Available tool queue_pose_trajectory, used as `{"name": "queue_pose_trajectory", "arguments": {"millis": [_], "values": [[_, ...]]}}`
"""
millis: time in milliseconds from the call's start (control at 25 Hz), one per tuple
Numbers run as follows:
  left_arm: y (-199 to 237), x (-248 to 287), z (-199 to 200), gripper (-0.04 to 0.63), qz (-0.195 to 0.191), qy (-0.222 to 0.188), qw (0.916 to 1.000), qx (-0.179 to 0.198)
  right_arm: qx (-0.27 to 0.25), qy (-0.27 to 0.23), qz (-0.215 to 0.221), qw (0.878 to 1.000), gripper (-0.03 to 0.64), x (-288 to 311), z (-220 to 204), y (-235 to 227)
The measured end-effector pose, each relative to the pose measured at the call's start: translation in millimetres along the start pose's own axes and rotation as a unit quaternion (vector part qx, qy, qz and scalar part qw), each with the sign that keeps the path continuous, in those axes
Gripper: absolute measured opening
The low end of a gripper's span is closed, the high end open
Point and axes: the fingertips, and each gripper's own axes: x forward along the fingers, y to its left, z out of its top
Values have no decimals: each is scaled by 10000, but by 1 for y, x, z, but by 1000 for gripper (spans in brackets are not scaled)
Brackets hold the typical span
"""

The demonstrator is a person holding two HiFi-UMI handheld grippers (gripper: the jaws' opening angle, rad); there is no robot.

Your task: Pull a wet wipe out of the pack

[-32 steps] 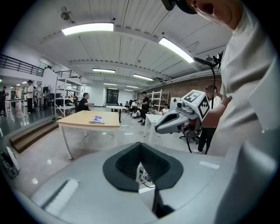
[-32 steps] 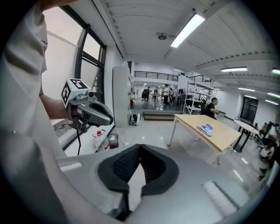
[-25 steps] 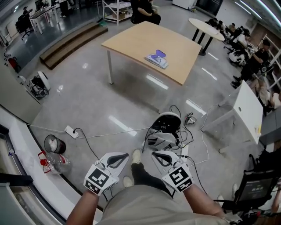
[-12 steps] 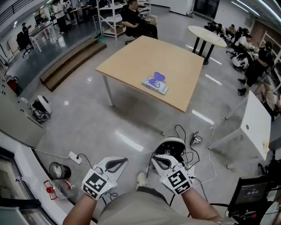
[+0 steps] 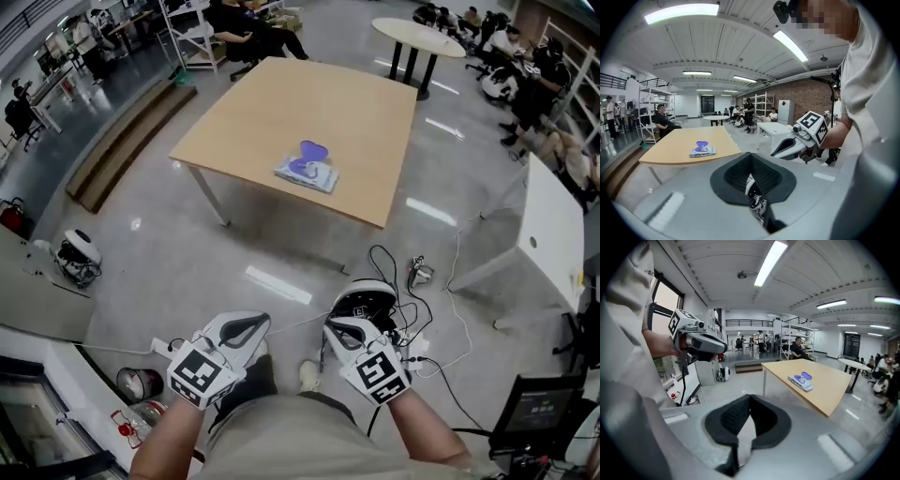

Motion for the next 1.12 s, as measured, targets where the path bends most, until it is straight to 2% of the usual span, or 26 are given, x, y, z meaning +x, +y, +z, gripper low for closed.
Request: {"name": "queue_pose_trajectory", "arguments": {"millis": [280, 480, 720, 880, 1120], "values": [[61, 46, 7, 5, -342, -128, 9992, 133, -78, 80, -306, 9995, 3, 45, 25, -51], [137, 65, -5, 5, -612, -177, 9980, -46, -136, 263, -595, 9978, 3, 105, 56, -84], [240, 82, 2, 5, -955, -230, 9951, 139, -6, 487, -826, 9954, 3, 190, 103, -117], [291, 78, 8, 5, -1235, -197, 9916, 339, 139, 557, -1004, 9933, 3, 235, 134, -126], [347, 109, -9, 5, -1560, -63, 9870, 373, 386, 615, -1306, 9888, 3, 283, 145, -154]]}}
